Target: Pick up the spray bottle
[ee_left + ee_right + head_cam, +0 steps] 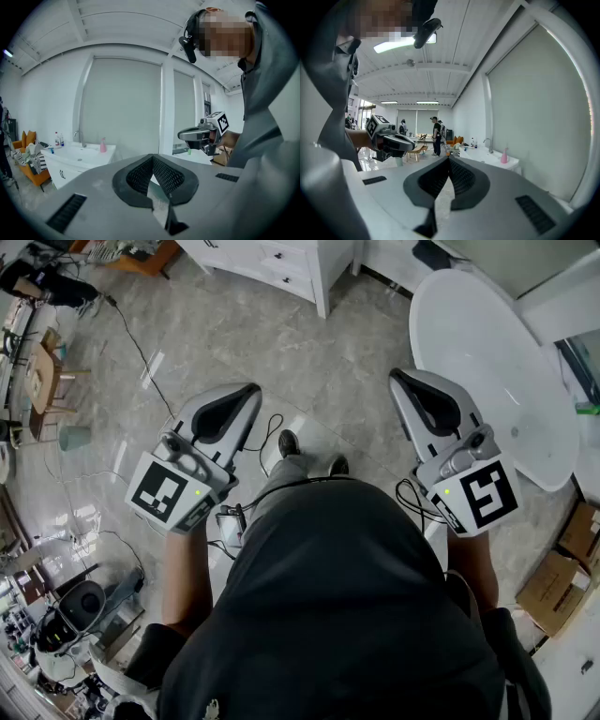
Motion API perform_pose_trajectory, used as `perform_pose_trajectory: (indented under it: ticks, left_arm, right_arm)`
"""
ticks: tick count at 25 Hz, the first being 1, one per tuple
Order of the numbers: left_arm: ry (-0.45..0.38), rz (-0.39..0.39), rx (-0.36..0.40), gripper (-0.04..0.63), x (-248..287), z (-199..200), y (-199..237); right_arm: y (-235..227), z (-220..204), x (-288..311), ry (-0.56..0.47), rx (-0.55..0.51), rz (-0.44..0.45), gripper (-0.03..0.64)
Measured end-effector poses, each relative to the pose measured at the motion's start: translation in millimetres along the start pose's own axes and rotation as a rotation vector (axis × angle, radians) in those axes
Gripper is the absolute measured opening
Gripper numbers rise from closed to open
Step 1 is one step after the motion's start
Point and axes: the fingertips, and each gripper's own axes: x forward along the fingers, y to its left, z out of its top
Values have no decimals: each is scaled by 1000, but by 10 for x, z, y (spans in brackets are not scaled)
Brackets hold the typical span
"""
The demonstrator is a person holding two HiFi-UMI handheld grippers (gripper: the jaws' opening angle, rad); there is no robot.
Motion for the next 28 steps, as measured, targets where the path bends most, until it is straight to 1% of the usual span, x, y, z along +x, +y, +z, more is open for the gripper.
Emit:
perform_pose_trajectory:
  ticks: [2,6,11,13,18,28]
  left_arm:
    - [3,-4,5,5,-65,-26,-3]
    - [6,-7,-14,5,-126,-2,32]
    - [-33,-44,4,5,-190,50,164]
    - [-35,-57,5,5,-268,41,222]
    - [-64,-64,13,5,-480,97,490]
    - [-113,-58,-6,5,-901,-74,1190]
  right_arm:
    - [44,47,-8,-6,-2,-7,8]
    - [77,88,-12,-3,5,-30,8]
    - [166,75,121,24,2,-65,8]
    - [251,126,185,18,15,-79,8]
    - [407,318,384,-22,38,-109,8]
    - [622,545,1008,-9,18,-185,8]
